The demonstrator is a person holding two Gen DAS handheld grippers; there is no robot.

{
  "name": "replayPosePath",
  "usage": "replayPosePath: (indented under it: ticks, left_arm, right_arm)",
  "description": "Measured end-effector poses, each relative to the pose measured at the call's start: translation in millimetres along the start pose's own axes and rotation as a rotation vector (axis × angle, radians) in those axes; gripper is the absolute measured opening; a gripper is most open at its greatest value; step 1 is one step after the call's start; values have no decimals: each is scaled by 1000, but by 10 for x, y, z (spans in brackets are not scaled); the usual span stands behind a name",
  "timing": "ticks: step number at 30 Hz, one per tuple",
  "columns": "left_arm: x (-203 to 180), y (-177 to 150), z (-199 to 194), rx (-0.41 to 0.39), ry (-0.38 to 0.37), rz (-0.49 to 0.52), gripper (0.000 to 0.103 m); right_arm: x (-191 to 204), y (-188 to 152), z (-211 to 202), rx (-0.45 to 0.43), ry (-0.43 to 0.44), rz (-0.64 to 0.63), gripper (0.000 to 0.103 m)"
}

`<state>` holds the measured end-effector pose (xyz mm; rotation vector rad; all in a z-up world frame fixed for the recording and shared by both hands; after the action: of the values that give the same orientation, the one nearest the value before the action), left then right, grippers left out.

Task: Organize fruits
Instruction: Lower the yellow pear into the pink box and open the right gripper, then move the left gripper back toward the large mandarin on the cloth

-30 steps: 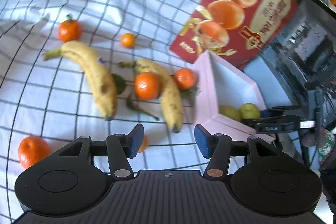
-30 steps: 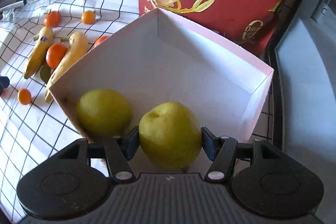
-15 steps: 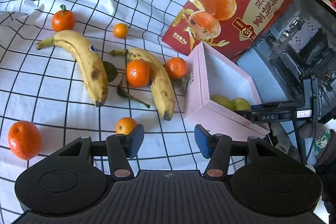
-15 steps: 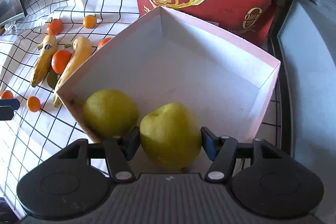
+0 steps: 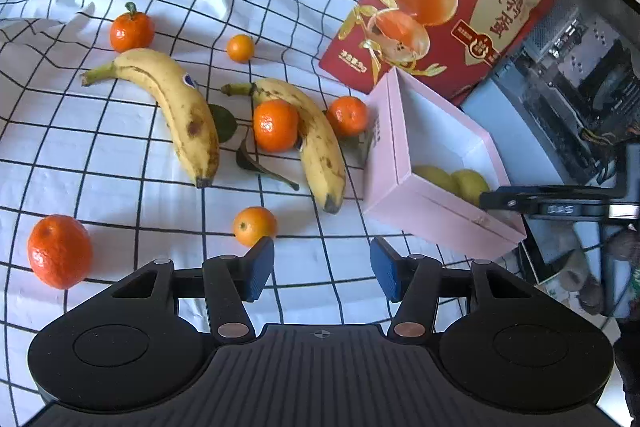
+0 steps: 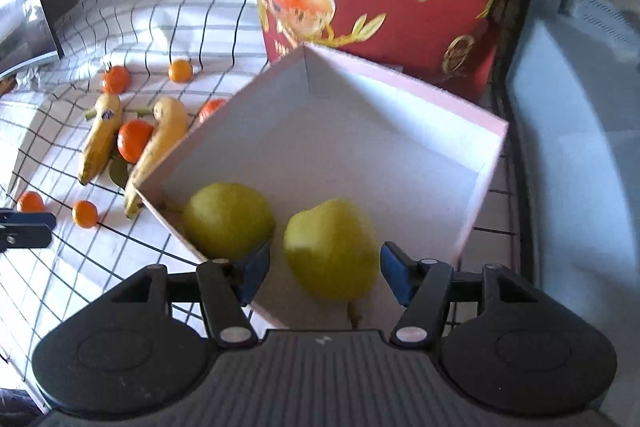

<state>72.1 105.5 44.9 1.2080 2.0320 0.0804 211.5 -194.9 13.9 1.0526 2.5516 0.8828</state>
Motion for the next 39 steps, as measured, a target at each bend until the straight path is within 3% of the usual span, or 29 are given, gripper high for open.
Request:
replayPosePath:
  ticks: [8, 16, 21, 28, 29, 31, 35, 39]
  left_arm:
    - [-55, -47, 40, 7, 16, 29, 58]
    - [6, -28, -31, -49, 112, 83, 58]
    - [175, 45, -124, -90, 165, 39, 58]
    - [571, 154, -380, -225, 279, -58, 54]
    - [646, 174, -428, -249, 273, -81, 46]
    - [762, 218, -506, -284, 278, -123, 42]
    - [940, 297, -664, -359, 242, -224, 42]
    - [1021, 373, -688, -358, 255, -248, 42]
  right_arm:
    - [268, -131, -574, -152, -149, -6, 64]
    - [800, -292, -704, -258, -258, -61, 66]
    - [1111, -302, -630, -306, -227, -49, 71]
    - [1330, -380, -455, -276, -174, -76, 71]
    - [1337, -395, -438, -272, -165, -73, 71]
    - [1338, -426, -403, -258, -147, -63, 71]
    - [1338, -480, -350, -236, -142, -51, 71]
    - [1329, -517, -320, -223, -136, -40, 71]
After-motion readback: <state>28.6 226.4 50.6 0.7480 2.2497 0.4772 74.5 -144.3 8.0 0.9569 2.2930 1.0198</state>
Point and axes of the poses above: each gripper's, at about its wrist camera, not at the fingertips, and z roughly the way its jaws point, x to its left, y to its top, the point moved 3 cm from there along z, roughly the way its jaws point, and after that the axes turned 15 degrees about -z, right-handed, at the moved point
